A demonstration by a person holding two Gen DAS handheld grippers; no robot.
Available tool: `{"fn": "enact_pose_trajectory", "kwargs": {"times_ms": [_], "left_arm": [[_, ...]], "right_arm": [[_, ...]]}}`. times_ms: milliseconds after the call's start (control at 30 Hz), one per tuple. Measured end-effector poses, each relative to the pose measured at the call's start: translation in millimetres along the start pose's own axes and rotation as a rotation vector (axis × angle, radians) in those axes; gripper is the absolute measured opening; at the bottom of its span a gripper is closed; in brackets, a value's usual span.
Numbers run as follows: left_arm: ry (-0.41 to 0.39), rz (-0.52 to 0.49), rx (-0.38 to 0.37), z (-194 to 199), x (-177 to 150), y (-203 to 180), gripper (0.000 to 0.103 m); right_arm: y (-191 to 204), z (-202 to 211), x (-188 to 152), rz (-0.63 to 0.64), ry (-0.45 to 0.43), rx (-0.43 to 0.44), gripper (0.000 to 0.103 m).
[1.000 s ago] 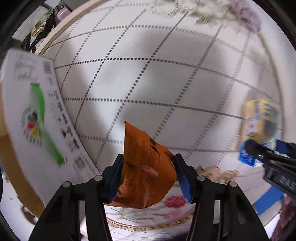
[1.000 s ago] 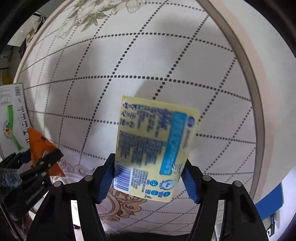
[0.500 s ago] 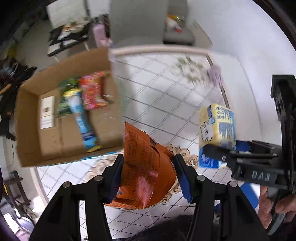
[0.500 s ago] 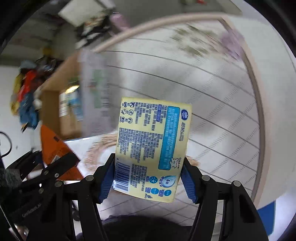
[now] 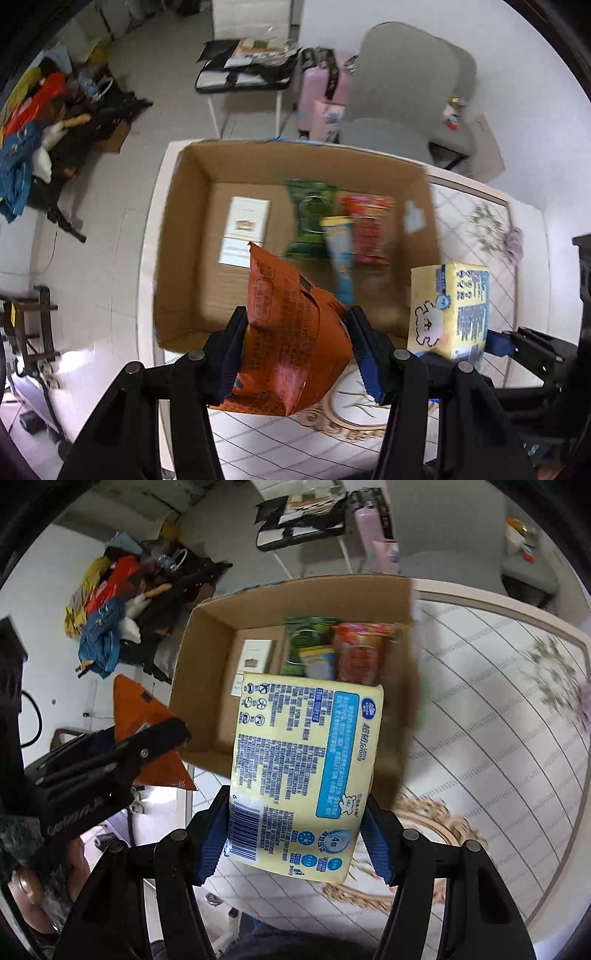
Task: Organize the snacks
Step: 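Drop the orange bag and milk carton into the box, open both grippers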
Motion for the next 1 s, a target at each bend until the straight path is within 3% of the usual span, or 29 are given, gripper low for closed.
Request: {"fn": "enact_pose_trajectory", "kwargs": {"times_ms": [333,633,767,900,1000], "left_arm": [[0.172,0.039,-0.038,-78.7,12.9,49.7,0.051],[0.253,0.07,-0.049,-116.0,14.9,67.9,0.053],[0.25,0.067,-0.018,-111.9,13.7,70.1,0.053],[0.219,0.054,0.013,-101.1,14.9,73.7,0.054],[0.186,0.051,0.019,-85.0,12.8,72.2,0.067]], "right_arm": [[32.9,-94.2,31.5,0.019,0.079,-0.065,0.067],[32.3,-137.6,42.4,0.022,0.113,-0.091,0.068],[29.8,-145.6,43.8,0.016,0.134,-0.087,0.071],[29.3,-139.7,44.6,0.018,0.122,-0.116,0.083],[26.4,-130.3,44.3,0.031,0.101,-0.182,0.088]]}}
Point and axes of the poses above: each gripper's, at about its wrist camera, not at the fingertips, and z roughly against the way its jaws point, y to its left, x to its top, the point moved 5 cm from there along -z, roughly the way its jaws point, and after that the axes turned 4 degrees about -y, right-handed, at the moved point
